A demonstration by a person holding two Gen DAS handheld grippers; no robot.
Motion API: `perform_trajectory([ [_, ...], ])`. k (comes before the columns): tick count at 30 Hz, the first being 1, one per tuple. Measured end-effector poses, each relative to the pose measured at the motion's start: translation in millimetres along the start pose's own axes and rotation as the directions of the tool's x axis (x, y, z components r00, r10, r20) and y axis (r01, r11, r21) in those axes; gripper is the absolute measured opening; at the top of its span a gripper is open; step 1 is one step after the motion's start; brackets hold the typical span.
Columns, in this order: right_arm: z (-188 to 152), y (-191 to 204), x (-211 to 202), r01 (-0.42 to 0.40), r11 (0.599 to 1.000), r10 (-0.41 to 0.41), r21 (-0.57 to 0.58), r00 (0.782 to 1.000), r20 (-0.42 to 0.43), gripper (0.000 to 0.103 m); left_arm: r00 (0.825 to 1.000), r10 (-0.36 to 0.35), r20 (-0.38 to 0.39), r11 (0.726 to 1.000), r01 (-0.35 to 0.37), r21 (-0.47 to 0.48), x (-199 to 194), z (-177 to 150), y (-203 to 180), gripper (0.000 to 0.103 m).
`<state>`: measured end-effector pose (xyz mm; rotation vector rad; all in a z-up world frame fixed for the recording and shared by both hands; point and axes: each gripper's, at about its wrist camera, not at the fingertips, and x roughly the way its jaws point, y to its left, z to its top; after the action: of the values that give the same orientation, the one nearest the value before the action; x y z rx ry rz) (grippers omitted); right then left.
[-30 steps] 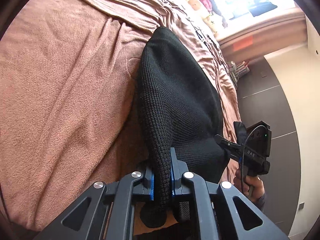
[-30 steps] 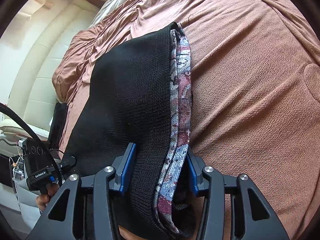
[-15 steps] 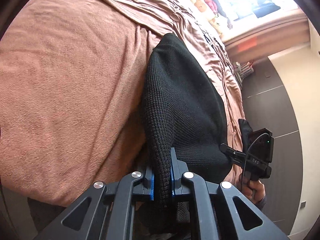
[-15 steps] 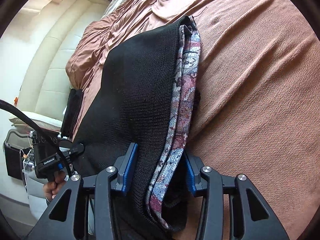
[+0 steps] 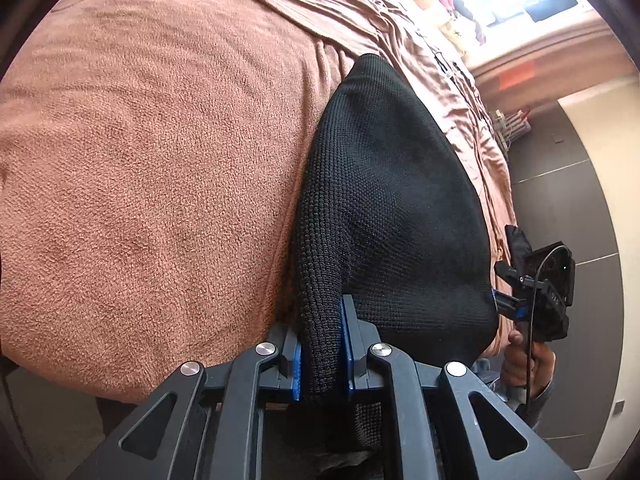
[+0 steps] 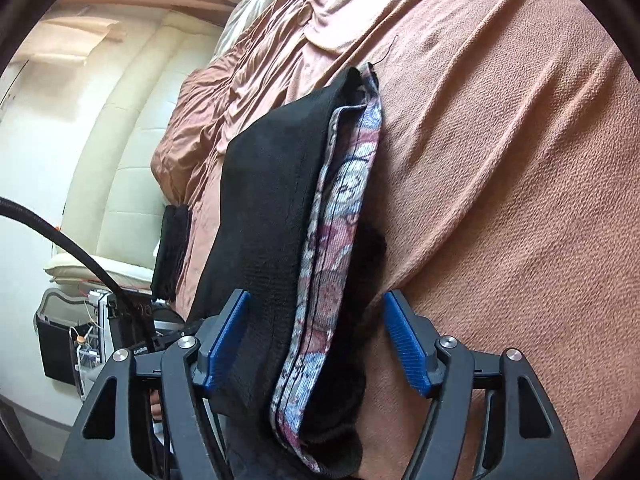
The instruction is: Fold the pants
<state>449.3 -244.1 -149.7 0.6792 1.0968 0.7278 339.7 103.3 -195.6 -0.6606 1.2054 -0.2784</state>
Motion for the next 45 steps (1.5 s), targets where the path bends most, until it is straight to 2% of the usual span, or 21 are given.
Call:
perform_trajectory([
  [1, 4, -4, 2, 0.0, 1.0, 0.0, 0.006, 1.0, 0.002, 0.068, 1.0, 0.008, -0.005, 1.0, -0.008, -0.002, 0, 1, 1, 0.025],
  [3, 9, -12, 6, -0.016, 0.999, 0.016, 0.032, 1.0, -0.001, 0.068, 1.0, 0.025, 0.001, 1.0, -0.025, -0.006, 1, 6, 1, 0.041],
  [5, 18, -17, 9, -0.03, 0.999, 0.03, 0.044, 1.0, 0.001, 0.068, 0.999, 0.035, 0.015, 0.999, -0.035, -0.008, 1, 13, 1, 0.044],
  [10, 25, -19, 12, -0.019, 0.999, 0.019, 0.029, 0.999, 0.027, 0.067, 0.998, 0.049, 0.032, 0.999, -0.048, -0.008, 4, 25, 1, 0.044],
  [14, 25, -8, -8, 0.024, 1.0, -0.022, -0.02, 0.991, 0.131, 0.067, 0.998, 0.049, 0.034, 0.999, -0.049, -0.001, 7, 34, -2, 0.044],
  [18, 27, -5, -19, -0.043, 0.998, 0.049, -0.04, 0.982, 0.184, 0.048, 0.997, 0.061, 0.044, 0.998, -0.062, 0.007, 7, 43, -3, 0.044],
  [22, 35, -2, -6, -0.07, 0.996, 0.079, -0.058, 0.983, 0.168, 0.048, 0.996, 0.07, 0.047, 0.997, -0.071, 0.013, 8, 49, -5, 0.044],
  [28, 54, -15, 18, -0.055, 0.998, 0.055, -0.002, 0.993, 0.105, 0.048, 0.997, 0.071, 0.037, 0.997, -0.072, 0.02, 16, 54, -9, 0.044],
  [31, 68, -18, 24, -0.107, 0.993, 0.102, 0.048, 0.99, 0.098, 0.048, 0.997, 0.071, 0.035, 0.997, -0.072, 0.02, 18, 56, -9, 0.044],
  [38, 91, -27, 28, -0.22, 0.973, 0.212, 0.073, 0.972, 0.105, 0.048, 0.996, 0.079, 0.031, 0.997, -0.08, 0.019, 20, 60, -10, 0.044],
  [40, 96, -32, 37, -0.2, 0.976, 0.194, 0.084, 0.978, 0.083, 0.041, 0.996, 0.085, 0.027, 0.996, -0.085, 0.019, 22, 61, -10, 0.044],
  [41, 98, -36, 44, -0.183, 0.979, 0.177, 0.091, 0.982, 0.067, 0.032, 0.996, 0.087, 0.025, 0.996, -0.088, 0.018, 23, 62, -10, 0.044],
  [42, 100, -38, 48, -0.168, 0.981, 0.163, 0.093, 0.985, 0.056, 0.017, 0.996, 0.089, 0.024, 0.996, -0.09, 0.018, 24, 62, -10, 0.044],
  [44, 105, -36, 51, -0.135, 0.988, 0.132, 0.07, 0.99, 0.048, 0.002, 0.995, 0.094, 0.025, 0.995, -0.094, 0.017, 25, 65, -11, 0.044],
  [45, 106, -32, 50, -0.126, 0.991, 0.124, 0.043, 0.991, 0.052, 0.001, 0.995, 0.095, 0.027, 0.995, -0.096, 0.018, 25, 66, -12, 0.044],
])
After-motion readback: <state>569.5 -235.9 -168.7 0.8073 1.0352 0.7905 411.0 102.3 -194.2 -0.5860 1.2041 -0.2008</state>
